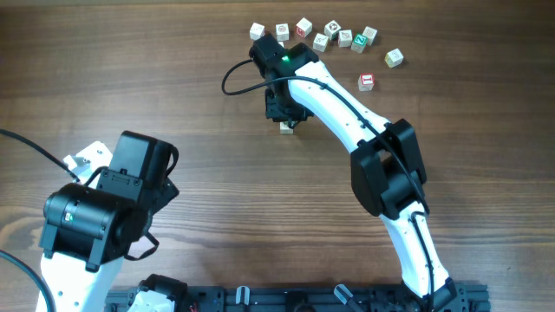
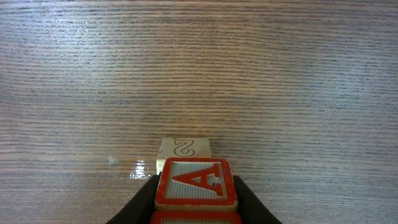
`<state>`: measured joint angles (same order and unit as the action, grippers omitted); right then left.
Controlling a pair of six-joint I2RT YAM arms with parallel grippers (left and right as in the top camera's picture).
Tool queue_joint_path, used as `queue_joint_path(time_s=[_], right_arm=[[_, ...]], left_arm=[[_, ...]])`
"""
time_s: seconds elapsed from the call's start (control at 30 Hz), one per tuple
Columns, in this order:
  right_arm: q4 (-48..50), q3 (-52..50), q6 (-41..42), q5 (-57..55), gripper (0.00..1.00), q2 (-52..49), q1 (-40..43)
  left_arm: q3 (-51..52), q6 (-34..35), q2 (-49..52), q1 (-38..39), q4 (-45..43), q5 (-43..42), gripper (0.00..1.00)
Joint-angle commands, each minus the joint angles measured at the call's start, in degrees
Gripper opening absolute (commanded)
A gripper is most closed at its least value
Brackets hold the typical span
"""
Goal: Form a tower
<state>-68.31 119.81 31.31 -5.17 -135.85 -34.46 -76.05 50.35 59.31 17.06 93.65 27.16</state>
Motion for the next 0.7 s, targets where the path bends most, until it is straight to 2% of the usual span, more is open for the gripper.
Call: queue_joint_path(time_s=[0.0,0.67], right_arm=[[0.0,-0.2,0.8,-1.2,0.04,2.6,-0.7],[-0.3,-1.0,0.6,2.3,0.04,2.2,-0.8]], left_arm=[[0.0,1.1,-0.2,-0.3,0.0,0.1,1.0],[0.0,1.1,-0.2,-0.3,0.0,0.1,1.0]])
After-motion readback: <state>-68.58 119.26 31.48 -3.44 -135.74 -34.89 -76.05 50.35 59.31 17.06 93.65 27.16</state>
